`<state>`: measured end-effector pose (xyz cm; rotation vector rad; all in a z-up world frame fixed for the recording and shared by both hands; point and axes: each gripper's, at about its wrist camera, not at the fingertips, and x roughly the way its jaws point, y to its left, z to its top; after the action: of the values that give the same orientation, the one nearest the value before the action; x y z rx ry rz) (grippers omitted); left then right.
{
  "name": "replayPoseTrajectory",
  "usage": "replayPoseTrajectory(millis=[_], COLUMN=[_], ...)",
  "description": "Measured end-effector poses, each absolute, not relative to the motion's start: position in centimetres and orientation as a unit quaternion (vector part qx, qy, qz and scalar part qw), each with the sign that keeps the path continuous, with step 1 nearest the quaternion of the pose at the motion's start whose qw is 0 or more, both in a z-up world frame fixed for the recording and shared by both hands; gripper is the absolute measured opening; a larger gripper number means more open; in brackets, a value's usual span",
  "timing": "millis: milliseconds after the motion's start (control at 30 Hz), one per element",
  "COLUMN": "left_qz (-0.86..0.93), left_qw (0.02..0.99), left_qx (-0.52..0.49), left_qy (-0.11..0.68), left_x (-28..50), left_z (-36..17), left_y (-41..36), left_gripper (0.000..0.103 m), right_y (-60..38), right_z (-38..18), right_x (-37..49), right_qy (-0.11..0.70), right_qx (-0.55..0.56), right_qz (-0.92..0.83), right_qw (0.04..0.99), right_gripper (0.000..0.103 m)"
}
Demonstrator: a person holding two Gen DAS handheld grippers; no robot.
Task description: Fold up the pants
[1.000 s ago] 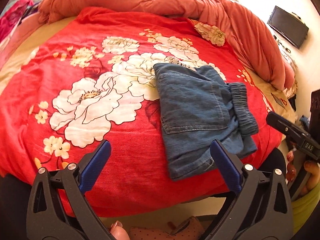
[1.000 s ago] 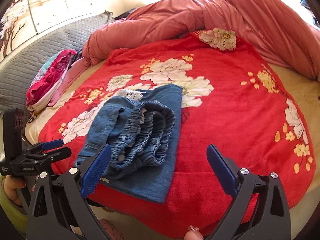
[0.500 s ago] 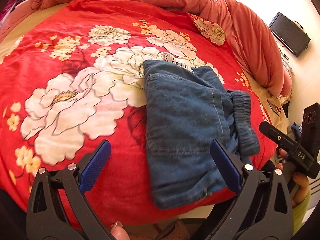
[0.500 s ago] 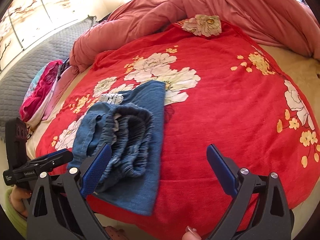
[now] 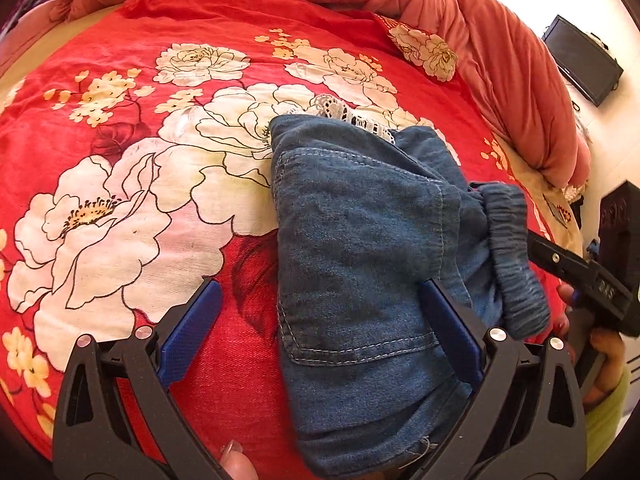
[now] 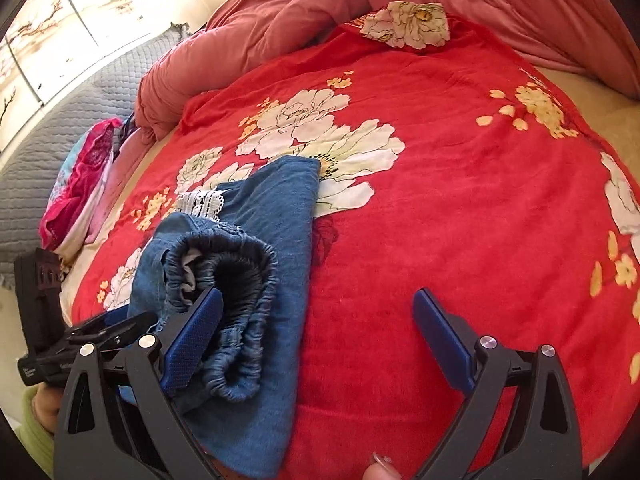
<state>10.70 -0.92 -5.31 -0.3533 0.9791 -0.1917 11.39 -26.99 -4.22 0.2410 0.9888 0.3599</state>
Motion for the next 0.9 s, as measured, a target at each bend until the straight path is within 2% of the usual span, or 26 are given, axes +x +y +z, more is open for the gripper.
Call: replayPoseTrajectory(millis=[33, 133, 567, 767, 900], left_qz=[-0.091, -0.091, -0.096, -0.095, -0.093], left_qw=[0.863, 0.864, 0.866, 0.867, 0.868], left_qx=[-0.169, -0.169, -0.168, -0.168, -0.167], left_qy=[0.467, 0.466, 0.462, 0.46, 0.459], left_x=[10.7, 10.7, 11.0, 11.5, 11.7], left_z=[-5.3, -5.3, -5.4, -5.4, -5.4], left_y=[-0.9, -1.0, -1.5, -1.7, -2.0], left_gripper=[0.093, 0.093, 0.093, 0.093, 0.093], right_y=[-26.8, -25.8, -24.8, -24.7, -24.2], right_z=[-4.3, -4.6, -6.0, -6.1, -6.1], right_x=[11.5, 12.0, 13.2, 13.1, 13.2], right_qy=[0.472, 0.48, 0.476, 0.469, 0.467], right_qx=[0.11, 0.088, 0.112, 0.127, 0.129], right_qz=[0.176, 0.193, 0.261, 0.278, 0.277], right_qw=[0.857, 0.851, 0.833, 0.829, 0.829], right_gripper=[0.082, 0.075, 0.062, 0.049, 0.044])
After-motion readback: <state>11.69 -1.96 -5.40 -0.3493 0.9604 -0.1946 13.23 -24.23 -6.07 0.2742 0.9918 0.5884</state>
